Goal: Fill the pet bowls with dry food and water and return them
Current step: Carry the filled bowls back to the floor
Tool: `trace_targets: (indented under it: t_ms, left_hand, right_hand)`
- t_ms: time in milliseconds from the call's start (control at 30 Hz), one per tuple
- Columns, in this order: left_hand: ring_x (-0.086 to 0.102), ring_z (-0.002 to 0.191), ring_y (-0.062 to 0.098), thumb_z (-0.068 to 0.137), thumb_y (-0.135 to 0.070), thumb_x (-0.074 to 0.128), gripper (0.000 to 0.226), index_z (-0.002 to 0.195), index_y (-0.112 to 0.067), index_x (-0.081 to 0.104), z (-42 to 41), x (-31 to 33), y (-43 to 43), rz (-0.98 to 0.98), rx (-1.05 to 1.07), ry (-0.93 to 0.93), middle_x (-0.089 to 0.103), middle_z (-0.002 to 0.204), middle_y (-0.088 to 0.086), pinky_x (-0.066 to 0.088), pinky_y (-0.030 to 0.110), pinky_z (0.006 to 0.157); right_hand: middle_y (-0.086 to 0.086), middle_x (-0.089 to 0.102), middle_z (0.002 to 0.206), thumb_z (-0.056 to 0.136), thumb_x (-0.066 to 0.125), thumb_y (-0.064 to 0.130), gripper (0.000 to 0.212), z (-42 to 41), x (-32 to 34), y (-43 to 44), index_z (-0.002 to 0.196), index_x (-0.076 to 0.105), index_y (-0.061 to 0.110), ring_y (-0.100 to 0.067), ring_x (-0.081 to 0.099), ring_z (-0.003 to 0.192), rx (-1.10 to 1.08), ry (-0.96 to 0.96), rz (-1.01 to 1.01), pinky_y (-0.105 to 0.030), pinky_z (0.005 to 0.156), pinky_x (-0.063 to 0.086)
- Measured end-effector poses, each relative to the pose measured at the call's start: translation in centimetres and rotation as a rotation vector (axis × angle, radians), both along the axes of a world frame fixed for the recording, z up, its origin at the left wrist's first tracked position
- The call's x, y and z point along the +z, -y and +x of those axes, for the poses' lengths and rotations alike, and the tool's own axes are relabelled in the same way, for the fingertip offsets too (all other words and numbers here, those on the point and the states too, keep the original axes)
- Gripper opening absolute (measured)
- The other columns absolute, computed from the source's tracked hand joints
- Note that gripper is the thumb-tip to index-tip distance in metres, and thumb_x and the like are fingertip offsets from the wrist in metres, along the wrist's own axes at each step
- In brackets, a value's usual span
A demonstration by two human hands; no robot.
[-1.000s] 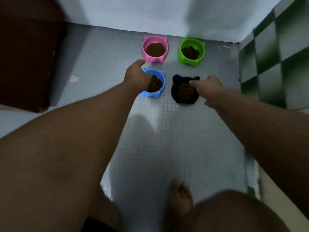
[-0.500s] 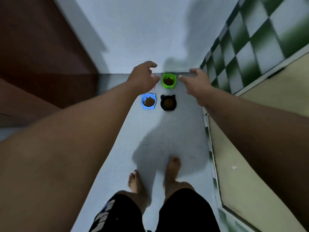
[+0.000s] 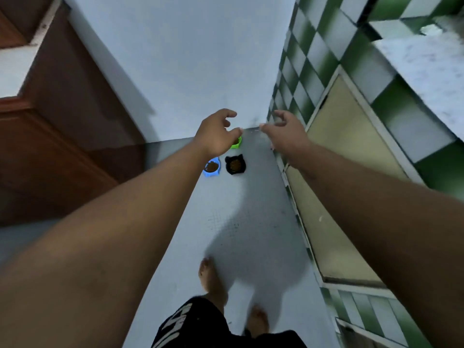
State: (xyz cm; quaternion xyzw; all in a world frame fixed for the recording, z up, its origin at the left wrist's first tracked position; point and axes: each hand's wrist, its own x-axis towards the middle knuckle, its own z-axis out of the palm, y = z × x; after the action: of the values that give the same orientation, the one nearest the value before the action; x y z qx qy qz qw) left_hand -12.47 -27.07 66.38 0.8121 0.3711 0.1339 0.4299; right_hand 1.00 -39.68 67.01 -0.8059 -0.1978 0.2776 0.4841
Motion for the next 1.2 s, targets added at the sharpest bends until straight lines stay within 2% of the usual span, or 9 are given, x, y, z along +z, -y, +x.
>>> trace_targets:
  t_ms: [200, 333, 533, 667, 800, 867, 967, 1100, 1200]
  left_hand:
    - [0.065, 0.106, 0.017, 0.089, -0.035, 0.074, 0.044, 0.131, -0.030, 0.061, -1.0, 1.6, 10.1, -0.037, -0.097, 0.083, 0.063, 0.117, 0.000, 0.052, 0.032, 0.097]
    - [0.068, 0.103, 0.021, 0.088, -0.034, 0.076, 0.042, 0.128, -0.027, 0.064, -0.8, 1.7, 15.1, -0.045, -0.205, 0.124, 0.067, 0.110, 0.001, 0.054, 0.036, 0.094]
    - [0.065, 0.095, 0.019, 0.092, -0.030, 0.072, 0.039, 0.129, -0.021, 0.063, -1.9, 3.8, 23.9, 0.054, -0.442, 0.132, 0.067, 0.103, 0.003, 0.044, 0.023, 0.070]
    - [0.067, 0.094, 0.021, 0.092, -0.029, 0.072, 0.036, 0.126, -0.021, 0.063, -3.0, 4.7, 30.7, 0.004, -0.570, 0.178, 0.068, 0.099, 0.004, 0.053, 0.031, 0.077]
    - [0.066, 0.088, 0.017, 0.094, -0.029, 0.070, 0.036, 0.127, -0.020, 0.063, -3.7, 4.9, 36.9, -0.011, -0.671, 0.205, 0.066, 0.088, -0.006, 0.051, 0.029, 0.076]
    - [0.064, 0.084, 0.009, 0.094, -0.029, 0.070, 0.034, 0.126, -0.020, 0.063, -3.9, 5.2, 39.9, 0.000, -0.718, 0.214, 0.066, 0.088, -0.009, 0.049, 0.024, 0.074]
    - [0.063, 0.089, 0.008, 0.095, -0.029, 0.069, 0.033, 0.127, -0.023, 0.063, -4.2, 5.8, 44.7, -0.016, -0.805, 0.206, 0.065, 0.094, -0.007, 0.046, 0.022, 0.071]
    - [0.065, 0.095, 0.015, 0.094, -0.027, 0.069, 0.033, 0.126, -0.022, 0.063, -4.6, 6.2, 52.0, -0.057, -0.886, 0.190, 0.068, 0.102, 0.002, 0.049, 0.024, 0.073]
    - [0.066, 0.096, 0.016, 0.092, -0.030, 0.072, 0.033, 0.124, -0.022, 0.065, -4.8, 5.4, 58.0, -0.060, -0.929, 0.175, 0.069, 0.102, 0.004, 0.052, 0.028, 0.080]
  right_hand:
    - [-0.006, 0.056, 0.131, 0.088, 0.071, 0.033, 0.063, -2.2, 1.9, 10.9, 0.143, 0.045, 0.017, -0.018, 0.058, 0.112, -0.099, 0.028, 0.071, -0.036, 0.099, 0.051]
    - [0.003, 0.059, 0.101, 0.087, 0.072, 0.033, 0.059, -4.0, 3.2, 17.7, 0.139, 0.048, 0.017, -0.012, 0.060, 0.082, -0.231, 0.063, 0.072, -0.034, 0.083, 0.056]
    - [-0.008, 0.058, 0.121, 0.087, 0.071, 0.035, 0.058, -9.1, 5.1, 28.1, 0.137, 0.048, 0.018, -0.022, 0.060, 0.103, -0.421, 0.061, 0.074, -0.045, 0.093, 0.056]
    - [-0.007, 0.062, 0.112, 0.085, 0.074, 0.036, 0.054, -12.8, 5.8, 35.5, 0.131, 0.052, 0.018, -0.022, 0.063, 0.098, -0.576, 0.073, 0.068, -0.046, 0.088, 0.058]
    - [-0.002, 0.062, 0.084, 0.087, 0.073, 0.027, 0.053, -15.7, 6.1, 43.2, 0.133, 0.050, 0.012, -0.015, 0.059, 0.073, -0.688, 0.066, 0.078, -0.033, 0.071, 0.054]
    - [-0.002, 0.061, 0.085, 0.089, 0.071, 0.026, 0.048, -16.8, 6.3, 46.9, 0.130, 0.049, 0.012, -0.012, 0.057, 0.070, -0.729, 0.082, 0.083, -0.023, 0.067, 0.050]
    - [-0.001, 0.064, 0.094, 0.090, 0.070, 0.032, 0.051, -17.8, 6.4, 51.9, 0.133, 0.048, 0.017, -0.016, 0.062, 0.083, -0.784, 0.075, 0.102, -0.030, 0.081, 0.055]
    - [-0.005, 0.066, 0.099, 0.086, 0.073, 0.035, 0.050, -18.4, 5.8, 58.6, 0.128, 0.052, 0.019, -0.016, 0.061, 0.078, -0.854, 0.109, 0.082, -0.033, 0.077, 0.053]
    - [-0.005, 0.062, 0.096, 0.084, 0.074, 0.035, 0.054, -18.8, 5.2, 63.9, 0.130, 0.050, 0.018, -0.016, 0.058, 0.080, -0.893, 0.131, 0.080, -0.039, 0.085, 0.053]
